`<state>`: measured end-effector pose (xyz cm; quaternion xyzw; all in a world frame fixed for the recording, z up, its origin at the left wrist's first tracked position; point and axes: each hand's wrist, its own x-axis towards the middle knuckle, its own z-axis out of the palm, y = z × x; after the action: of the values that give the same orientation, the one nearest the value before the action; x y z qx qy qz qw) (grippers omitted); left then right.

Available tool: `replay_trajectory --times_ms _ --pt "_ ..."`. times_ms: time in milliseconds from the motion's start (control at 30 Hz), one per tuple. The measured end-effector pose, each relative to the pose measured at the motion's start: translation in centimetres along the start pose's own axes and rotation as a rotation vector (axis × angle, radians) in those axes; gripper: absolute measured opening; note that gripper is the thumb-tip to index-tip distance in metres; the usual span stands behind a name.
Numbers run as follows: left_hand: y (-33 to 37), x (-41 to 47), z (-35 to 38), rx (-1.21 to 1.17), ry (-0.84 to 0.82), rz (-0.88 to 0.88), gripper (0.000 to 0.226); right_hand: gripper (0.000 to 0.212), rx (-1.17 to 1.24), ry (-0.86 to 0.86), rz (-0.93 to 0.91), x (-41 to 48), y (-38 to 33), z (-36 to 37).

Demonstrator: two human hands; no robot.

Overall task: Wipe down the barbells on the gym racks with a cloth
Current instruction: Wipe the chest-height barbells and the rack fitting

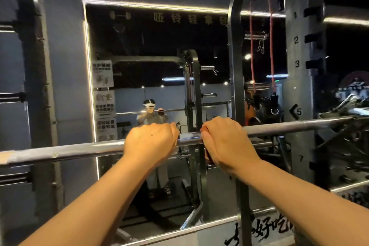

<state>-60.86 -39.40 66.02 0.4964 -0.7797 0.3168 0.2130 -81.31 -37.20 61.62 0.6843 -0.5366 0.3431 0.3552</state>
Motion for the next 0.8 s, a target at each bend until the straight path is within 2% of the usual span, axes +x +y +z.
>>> replay_trajectory --times_ms 100,133,233,300,333,400,433,467,533,633,667,767,800 --pt "0.1 0.0 -0.2 -0.023 -0.007 -0.021 0.034 0.034 -0.06 -0.362 -0.002 4.3 1.0 -2.4" --pt "0.1 0.0 -0.2 -0.021 0.001 -0.027 0.037 0.029 -0.081 -0.396 -0.007 5.2 1.0 -2.5" --pt "0.1 0.0 0.1 0.004 0.019 -0.028 0.041 0.02 -0.208 -0.301 -0.002 3.9 0.4 -1.1" --pt "0.0 0.1 0.4 -0.01 0.015 -0.032 0.042 0.023 -0.084 -0.061 0.072 0.8 -0.4 0.4" --pt "0.1 0.1 0.4 0.005 0.014 -0.026 0.04 0.028 -0.018 0.034 0.068 -1.0 -1.0 1.2" --pt "0.1 0.1 0.4 0.051 0.021 0.003 0.034 0.054 0.019 0.151 0.03 -3.5 -1.9 2.3" --pt "0.2 0.0 0.4 0.057 0.033 0.014 0.031 0.055 0.033 0.159 0.018 -3.4 -1.7 2.2" --pt "0.2 0.0 0.3 0.065 0.038 0.015 0.028 0.046 0.033 0.13 0.017 -2.4 -1.5 1.6" --pt "0.2 0.2 0.2 0.046 0.029 0.004 0.026 0.033 0.015 -0.044 0.047 0.7 -1.1 -0.4" --pt "0.2 0.3 0.1 -0.013 -0.001 -0.028 0.031 0.041 0.183 -0.366 0.133 5.1 0.2 -2.3" --pt "0.2 0.2 0.1 -0.028 -0.001 -0.032 0.031 0.039 0.156 -0.396 0.143 5.6 0.1 -2.2" --pt "0.1 0.3 0.4 -0.002 0.016 -0.049 0.037 0.032 -0.035 -0.194 0.102 3.1 -1.2 -0.5" --pt "0.0 0.3 0.6 0.004 0.018 -0.053 0.038 0.032 0.011 -0.072 0.118 1.4 -1.6 0.3"
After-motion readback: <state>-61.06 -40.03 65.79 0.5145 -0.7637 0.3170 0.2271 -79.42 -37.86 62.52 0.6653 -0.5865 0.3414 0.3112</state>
